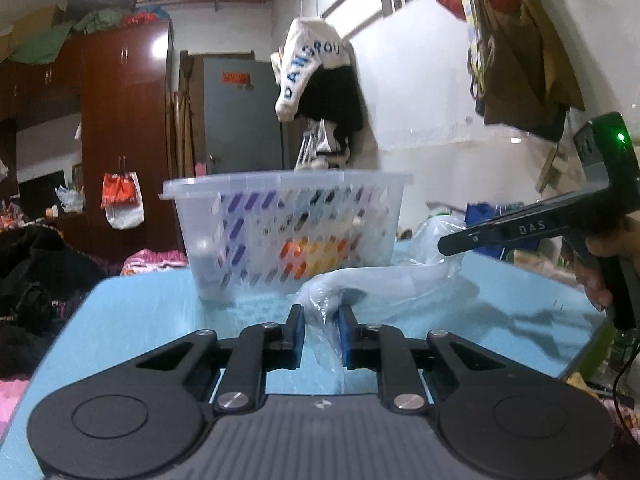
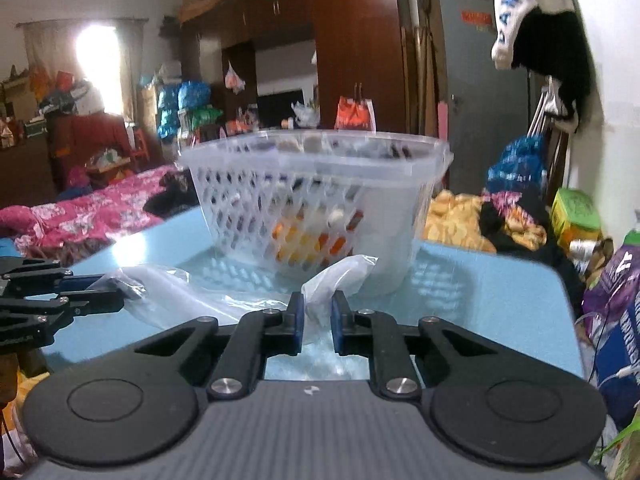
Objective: Organize objects
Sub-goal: 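Carry the plastic bag over the basket and open both grippers to release it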
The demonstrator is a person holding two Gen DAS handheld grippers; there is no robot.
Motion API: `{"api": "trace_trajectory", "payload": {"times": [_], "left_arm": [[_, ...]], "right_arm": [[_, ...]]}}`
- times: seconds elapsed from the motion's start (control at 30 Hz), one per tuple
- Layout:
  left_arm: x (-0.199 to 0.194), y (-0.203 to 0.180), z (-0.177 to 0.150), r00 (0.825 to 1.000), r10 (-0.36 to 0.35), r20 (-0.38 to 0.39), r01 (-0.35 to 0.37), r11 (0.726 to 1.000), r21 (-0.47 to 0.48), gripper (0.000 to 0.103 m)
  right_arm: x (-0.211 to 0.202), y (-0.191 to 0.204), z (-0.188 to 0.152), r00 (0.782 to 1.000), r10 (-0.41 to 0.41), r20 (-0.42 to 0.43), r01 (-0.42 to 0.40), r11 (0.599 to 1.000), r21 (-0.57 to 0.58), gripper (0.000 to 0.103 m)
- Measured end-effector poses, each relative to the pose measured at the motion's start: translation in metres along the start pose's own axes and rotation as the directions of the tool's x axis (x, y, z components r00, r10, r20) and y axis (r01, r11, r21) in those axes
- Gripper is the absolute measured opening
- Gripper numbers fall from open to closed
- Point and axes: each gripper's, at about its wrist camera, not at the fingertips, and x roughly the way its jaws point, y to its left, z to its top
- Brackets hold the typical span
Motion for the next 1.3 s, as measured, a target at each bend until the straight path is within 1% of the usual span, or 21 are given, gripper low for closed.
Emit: {"api": "trace_trajectory", "payload": {"times": [0.13, 0.23, 0.33, 0.4, 0.43, 0.5, 0.6, 0.7, 0.77, 0.8, 0.87, 0.9, 0.97, 1.13, 1.3], "left_arm": [[-0.009, 0.001, 0.016, 0.998, 0.013, 0.069, -0.014, 1.0, 0.012, 0.021], [-0.017, -0.001, 0.037, 0.989, 0.039, 0.14, -0.045, 0.998, 0.04, 0.021], [-0.016, 0.0, 0.068, 0.977, 0.054, 0.208, -0.072, 0.994, 0.081, 0.021], [-0.009, 0.003, 0.093, 0.97, 0.071, 0.231, -0.097, 0.99, 0.103, 0.021], [-0.002, 0.007, 0.108, 0.969, 0.078, 0.236, -0.105, 0.989, 0.105, 0.017], [0.016, 0.015, 0.131, 0.971, 0.087, 0.223, -0.112, 0.988, 0.104, 0.017], [0.052, 0.03, 0.156, 0.979, 0.114, 0.171, -0.133, 0.986, 0.101, 0.017], [0.102, 0.052, 0.167, 0.988, 0.139, 0.067, -0.143, 0.987, 0.067, 0.016], [0.126, 0.065, 0.169, 0.989, 0.144, 0.018, -0.144, 0.989, 0.034, 0.015], [0.133, 0.069, 0.171, 0.99, 0.144, 0.008, -0.144, 0.989, 0.025, 0.015], [0.144, 0.075, 0.172, 0.988, 0.154, -0.004, -0.154, 0.988, 0.016, 0.015], [0.15, 0.078, 0.173, 0.987, 0.158, -0.016, -0.158, 0.987, 0.006, 0.015], [0.158, 0.078, 0.172, 0.986, 0.164, -0.022, -0.164, 0.986, 0.012, 0.015], [0.163, 0.076, 0.178, 0.986, 0.166, -0.023, -0.166, 0.986, -0.005, 0.015], [0.172, 0.076, 0.174, 0.98, 0.187, -0.067, -0.186, 0.982, 0.015, 0.015]], "right_arm": [[-0.016, 0.01, 0.013, 0.997, -0.009, 0.076, 0.01, 1.0, -0.011, 0.015], [-0.025, 0.016, 0.032, 0.99, -0.008, 0.138, 0.011, 1.0, -0.015, 0.015], [-0.025, 0.019, 0.058, 0.983, -0.009, 0.183, 0.012, 1.0, -0.01, 0.015], [-0.019, 0.02, 0.079, 0.979, -0.021, 0.201, 0.025, 1.0, -0.016, 0.015], [-0.012, 0.02, 0.091, 0.978, -0.028, 0.206, 0.031, 0.999, -0.012, 0.015], [-0.001, 0.015, 0.106, 0.978, -0.024, 0.206, 0.022, 1.0, 0.008, 0.014], [0.028, 0.008, 0.125, 0.979, -0.069, 0.192, 0.068, 0.998, 0.013, 0.013], [0.07, -0.01, 0.132, 0.99, -0.081, 0.114, 0.074, 0.995, 0.063, 0.013], [0.091, -0.017, 0.132, 0.989, -0.11, 0.097, 0.103, 0.992, 0.071, 0.013], [0.099, -0.021, 0.132, 0.989, -0.109, 0.095, 0.101, 0.991, 0.092, 0.013], [0.111, -0.029, 0.128, 0.99, -0.104, 0.097, 0.092, 0.988, 0.125, 0.013], [0.116, -0.03, 0.126, 0.989, -0.11, 0.101, 0.098, 0.988, 0.119, 0.013], [0.117, -0.03, 0.124, 0.987, -0.11, 0.115, 0.099, 0.99, 0.103, 0.013], [0.109, -0.034, 0.129, 0.983, -0.121, 0.141, 0.104, 0.987, 0.122, 0.013], [0.114, -0.033, 0.125, 0.983, -0.146, 0.108, 0.134, 0.984, 0.114, 0.013]]}}
